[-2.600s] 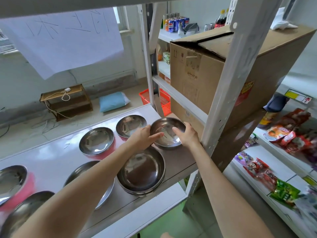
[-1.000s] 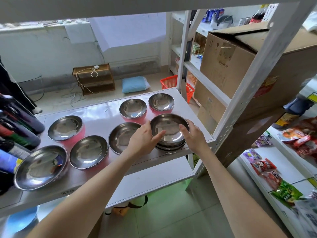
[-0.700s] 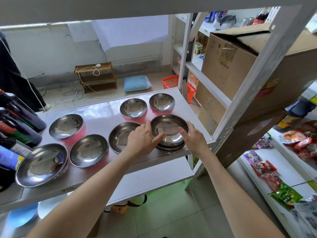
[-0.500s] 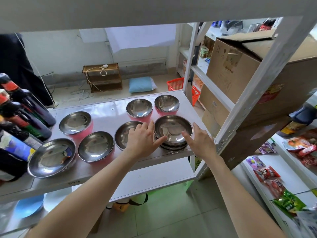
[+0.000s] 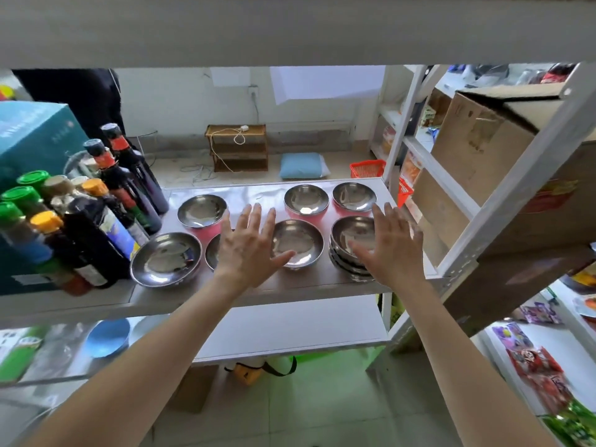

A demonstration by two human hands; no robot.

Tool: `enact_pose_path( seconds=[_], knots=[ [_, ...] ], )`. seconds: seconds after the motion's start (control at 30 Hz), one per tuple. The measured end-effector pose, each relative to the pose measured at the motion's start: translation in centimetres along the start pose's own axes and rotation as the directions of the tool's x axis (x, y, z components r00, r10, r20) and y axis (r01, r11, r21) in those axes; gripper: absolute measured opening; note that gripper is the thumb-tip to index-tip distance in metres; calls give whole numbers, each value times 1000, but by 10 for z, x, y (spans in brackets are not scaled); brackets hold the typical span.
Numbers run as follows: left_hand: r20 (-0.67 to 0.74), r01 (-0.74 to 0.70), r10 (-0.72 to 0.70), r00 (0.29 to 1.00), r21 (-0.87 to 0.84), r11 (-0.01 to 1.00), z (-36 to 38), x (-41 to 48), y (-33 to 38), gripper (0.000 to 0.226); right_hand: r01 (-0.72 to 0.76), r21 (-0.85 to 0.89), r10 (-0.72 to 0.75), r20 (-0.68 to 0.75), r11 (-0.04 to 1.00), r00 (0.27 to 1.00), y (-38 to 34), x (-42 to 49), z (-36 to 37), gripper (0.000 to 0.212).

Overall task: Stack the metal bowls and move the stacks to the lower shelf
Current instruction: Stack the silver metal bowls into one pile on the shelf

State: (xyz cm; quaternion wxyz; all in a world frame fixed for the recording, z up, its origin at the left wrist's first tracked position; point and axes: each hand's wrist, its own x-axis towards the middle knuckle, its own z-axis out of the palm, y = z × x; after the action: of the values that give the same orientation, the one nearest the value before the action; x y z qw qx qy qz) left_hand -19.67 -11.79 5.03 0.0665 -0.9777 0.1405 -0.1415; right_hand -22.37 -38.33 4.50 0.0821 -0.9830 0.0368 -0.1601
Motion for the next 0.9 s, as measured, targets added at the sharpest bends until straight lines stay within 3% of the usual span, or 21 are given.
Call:
enact_pose_path(
  seconds=[0.5, 0.7, 0.9],
  knots=[
    [-15, 343, -343, 939, 24, 939, 1, -90, -115, 89, 350, 59, -353, 53, 935, 934, -142, 13, 31, 92],
    [32, 390, -392, 920, 49, 920, 18, -112, -173, 92, 343, 118, -355, 113, 932, 928, -210, 15, 60, 91],
    [59, 345, -348, 935, 57, 937, 45, -114, -223, 93, 293, 130, -312, 158, 947, 937, -274, 21, 97, 89]
  ],
)
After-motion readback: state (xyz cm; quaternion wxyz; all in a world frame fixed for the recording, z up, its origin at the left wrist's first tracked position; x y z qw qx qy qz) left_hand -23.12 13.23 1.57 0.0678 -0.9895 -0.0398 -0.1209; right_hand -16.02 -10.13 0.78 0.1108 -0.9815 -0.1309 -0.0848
